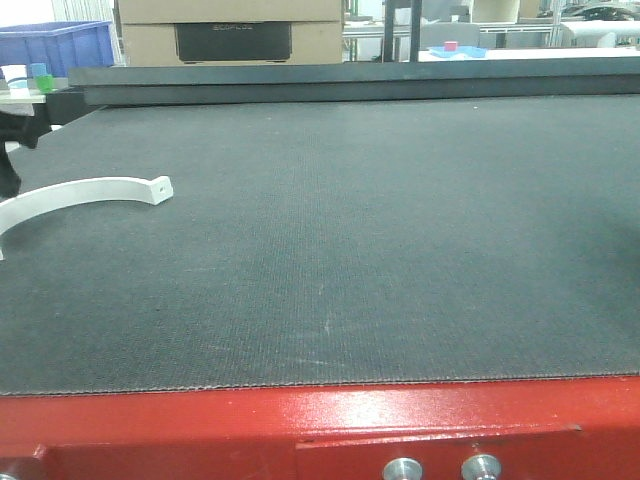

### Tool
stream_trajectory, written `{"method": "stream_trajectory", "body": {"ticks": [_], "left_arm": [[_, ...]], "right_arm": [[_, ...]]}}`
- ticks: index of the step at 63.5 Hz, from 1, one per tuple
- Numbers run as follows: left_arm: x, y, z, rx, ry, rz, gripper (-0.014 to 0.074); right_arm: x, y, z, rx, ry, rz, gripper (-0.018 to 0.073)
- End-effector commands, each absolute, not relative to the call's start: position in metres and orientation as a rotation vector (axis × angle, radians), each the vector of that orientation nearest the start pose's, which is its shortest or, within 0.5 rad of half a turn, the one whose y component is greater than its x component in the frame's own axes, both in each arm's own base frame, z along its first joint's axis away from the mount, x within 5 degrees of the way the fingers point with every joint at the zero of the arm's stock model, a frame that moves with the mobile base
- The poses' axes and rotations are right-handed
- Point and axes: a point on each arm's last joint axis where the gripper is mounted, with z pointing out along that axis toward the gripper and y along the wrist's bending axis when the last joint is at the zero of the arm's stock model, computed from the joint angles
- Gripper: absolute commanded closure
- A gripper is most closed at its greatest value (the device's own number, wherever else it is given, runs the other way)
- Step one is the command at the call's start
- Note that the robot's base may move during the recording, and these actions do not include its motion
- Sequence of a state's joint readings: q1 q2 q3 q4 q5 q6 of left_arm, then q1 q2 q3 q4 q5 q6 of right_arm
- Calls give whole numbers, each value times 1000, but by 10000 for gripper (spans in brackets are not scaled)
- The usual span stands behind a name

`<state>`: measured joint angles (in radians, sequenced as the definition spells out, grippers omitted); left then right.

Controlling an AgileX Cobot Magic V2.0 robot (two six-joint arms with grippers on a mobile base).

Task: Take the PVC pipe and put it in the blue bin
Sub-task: 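Close the left gripper on the pipe's curved section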

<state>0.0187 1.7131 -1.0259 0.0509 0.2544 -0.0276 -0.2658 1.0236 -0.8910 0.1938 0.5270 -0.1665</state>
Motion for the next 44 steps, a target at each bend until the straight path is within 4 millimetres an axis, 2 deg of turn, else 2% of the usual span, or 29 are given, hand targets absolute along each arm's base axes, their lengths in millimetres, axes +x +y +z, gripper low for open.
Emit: {"method": "stream_trajectory", "body": {"ticks": [1,23,44], "left_arm": [[361,5,204,-3,2407,26,363],[370,5,182,-1,2418,23,363],[374,5,182,1,2373,20,365]], "right_arm": [[209,-48,353,224,2072,-65,728],[209,-48,353,224,2066,-66,728],[210,-49,355,225,2039,-74,728]]}}
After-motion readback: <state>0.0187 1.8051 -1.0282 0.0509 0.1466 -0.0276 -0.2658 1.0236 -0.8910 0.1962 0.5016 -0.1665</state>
